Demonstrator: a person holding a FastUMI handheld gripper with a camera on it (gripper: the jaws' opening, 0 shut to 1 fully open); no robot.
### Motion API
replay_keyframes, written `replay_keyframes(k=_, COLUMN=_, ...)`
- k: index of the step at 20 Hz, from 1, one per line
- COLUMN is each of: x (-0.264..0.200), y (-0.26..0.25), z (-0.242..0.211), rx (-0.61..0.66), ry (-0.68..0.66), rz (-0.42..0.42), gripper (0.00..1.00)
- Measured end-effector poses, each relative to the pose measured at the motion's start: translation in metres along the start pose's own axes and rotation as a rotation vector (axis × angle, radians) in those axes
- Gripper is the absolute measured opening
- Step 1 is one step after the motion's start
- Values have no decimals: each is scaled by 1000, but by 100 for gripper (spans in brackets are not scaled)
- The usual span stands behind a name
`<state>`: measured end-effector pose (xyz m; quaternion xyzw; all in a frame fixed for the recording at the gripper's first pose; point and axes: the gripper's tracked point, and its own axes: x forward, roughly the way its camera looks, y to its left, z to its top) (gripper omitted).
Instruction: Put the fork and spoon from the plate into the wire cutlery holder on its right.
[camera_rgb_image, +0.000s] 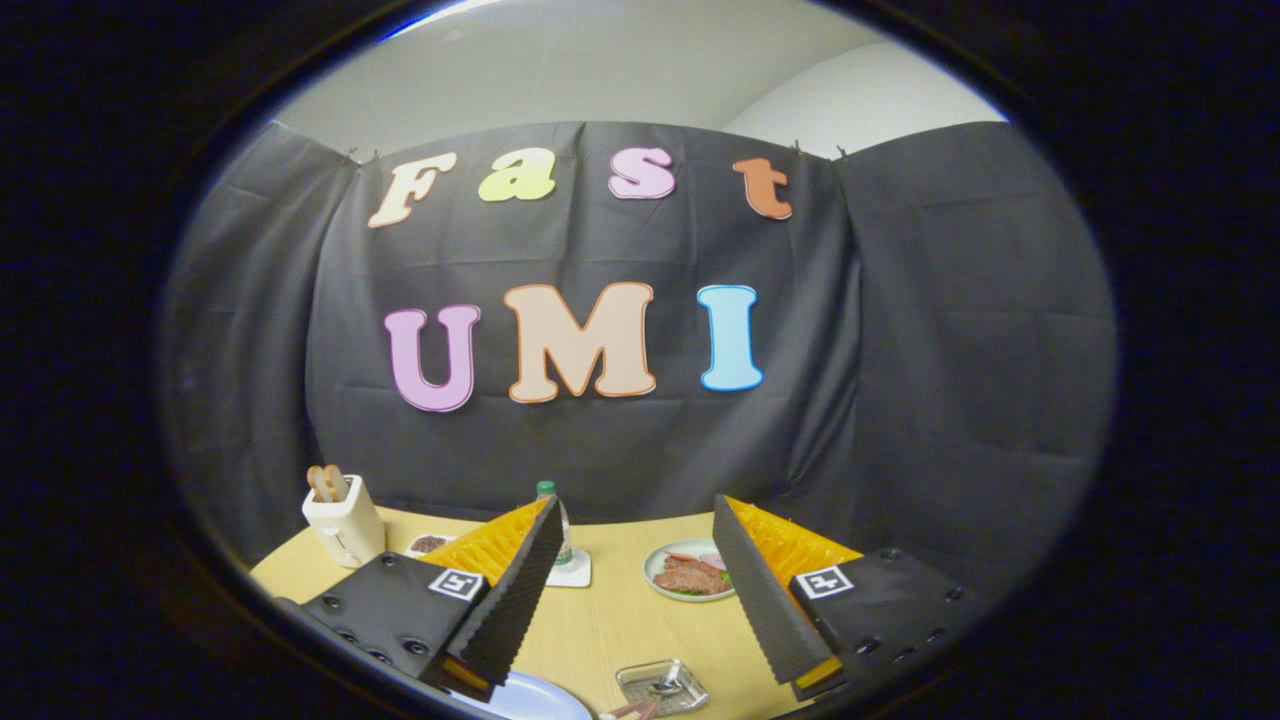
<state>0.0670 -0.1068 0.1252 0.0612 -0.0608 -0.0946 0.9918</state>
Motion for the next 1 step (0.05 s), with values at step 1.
replay_keyframes(k=1, x=-1, y=0, z=2, rx=1, ry=-7, rz=-2, gripper=97)
